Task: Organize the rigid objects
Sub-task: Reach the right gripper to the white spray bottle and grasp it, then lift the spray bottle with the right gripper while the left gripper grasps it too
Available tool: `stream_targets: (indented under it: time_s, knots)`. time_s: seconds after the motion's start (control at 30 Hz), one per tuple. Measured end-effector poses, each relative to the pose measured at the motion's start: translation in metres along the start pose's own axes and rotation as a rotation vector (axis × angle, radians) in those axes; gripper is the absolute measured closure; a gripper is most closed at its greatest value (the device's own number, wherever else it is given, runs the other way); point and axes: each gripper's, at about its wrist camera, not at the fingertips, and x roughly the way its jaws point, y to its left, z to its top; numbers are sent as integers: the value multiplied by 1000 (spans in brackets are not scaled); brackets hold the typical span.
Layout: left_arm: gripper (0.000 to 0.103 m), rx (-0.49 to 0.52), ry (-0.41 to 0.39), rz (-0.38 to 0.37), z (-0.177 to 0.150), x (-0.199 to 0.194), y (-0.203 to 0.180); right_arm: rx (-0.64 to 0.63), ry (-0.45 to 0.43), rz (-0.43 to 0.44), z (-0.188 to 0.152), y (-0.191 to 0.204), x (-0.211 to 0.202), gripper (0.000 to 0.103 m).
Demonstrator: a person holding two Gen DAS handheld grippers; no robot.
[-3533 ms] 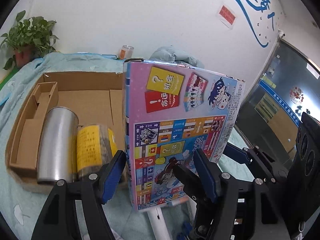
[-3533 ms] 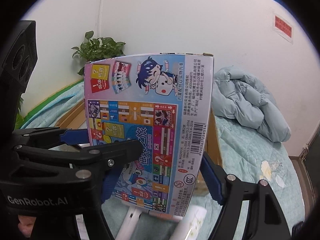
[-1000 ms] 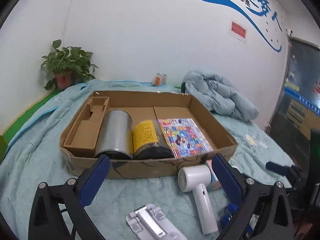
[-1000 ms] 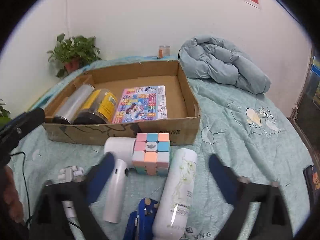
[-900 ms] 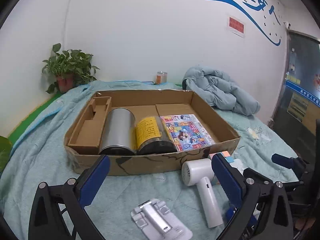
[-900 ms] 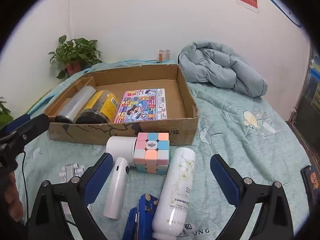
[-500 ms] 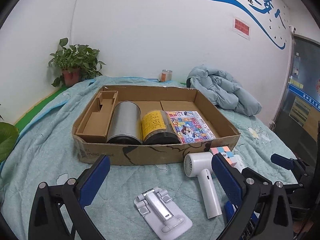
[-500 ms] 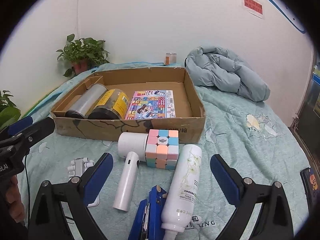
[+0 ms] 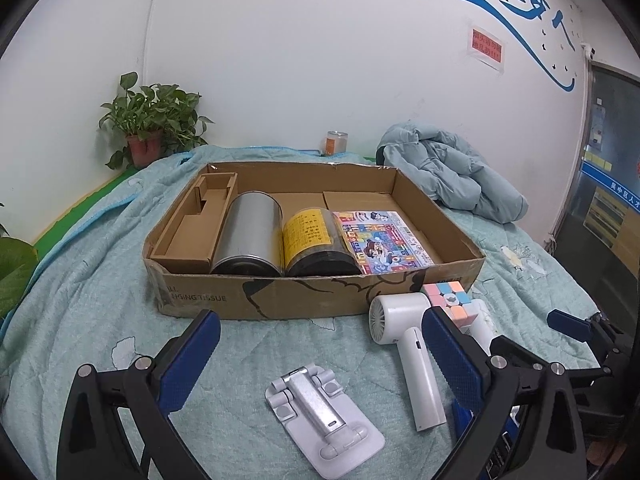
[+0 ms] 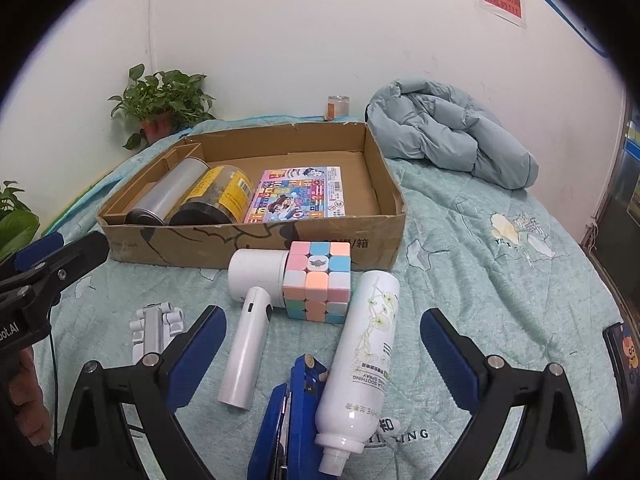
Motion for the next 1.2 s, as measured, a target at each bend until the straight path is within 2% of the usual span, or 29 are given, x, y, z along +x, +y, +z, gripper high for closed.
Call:
stream_targets:
  time_s: [0.1, 0.17, 0.27, 0.33, 0.4, 0.5, 0.6, 0.63, 0.8, 0.97, 1.03, 1.13, 1.2]
  knots:
    - [2, 9, 20, 14, -3, 4, 1, 27, 25, 15, -3, -9, 5, 5]
    - [2, 8, 46, 40, -6, 8, 3, 67, 74, 51, -7, -21, 13, 6]
    - [1, -8, 87, 18, -13, 15, 9, 142, 147, 40, -17, -45, 26, 10]
    - [1, -14, 110, 10, -18, 19, 10, 180, 194, 25, -22, -59, 34, 21]
    - [1, -10, 132, 9, -23, 23, 8, 212, 250, 59, -26, -66, 44, 27]
    - [1, 0, 158, -5, -25, 28, 2, 212, 282, 113, -28, -62, 56, 36]
    - [1, 5, 166, -19, -23, 30, -4, 199, 323, 161, -31, -53, 68, 54]
    - [1, 7, 173, -26, -22, 30, -7, 184, 324, 148, -31, -50, 68, 54]
    - [1, 13, 243, -123, -14, 41, -27, 30, 302, 83, -39, -42, 56, 57]
    - [1, 14, 349, -303, -8, 62, -68, -116, 298, 17, -49, -46, 31, 59]
    - [3, 27, 387, -342, -6, 72, -86, -185, 291, -15, -54, -41, 21, 58]
    - [4, 48, 462, -394, -4, 91, -109, -223, 290, 2, -58, -39, 11, 58]
    - [10, 59, 540, -449, -5, 107, -123, -185, 315, 61, -60, -47, 9, 57]
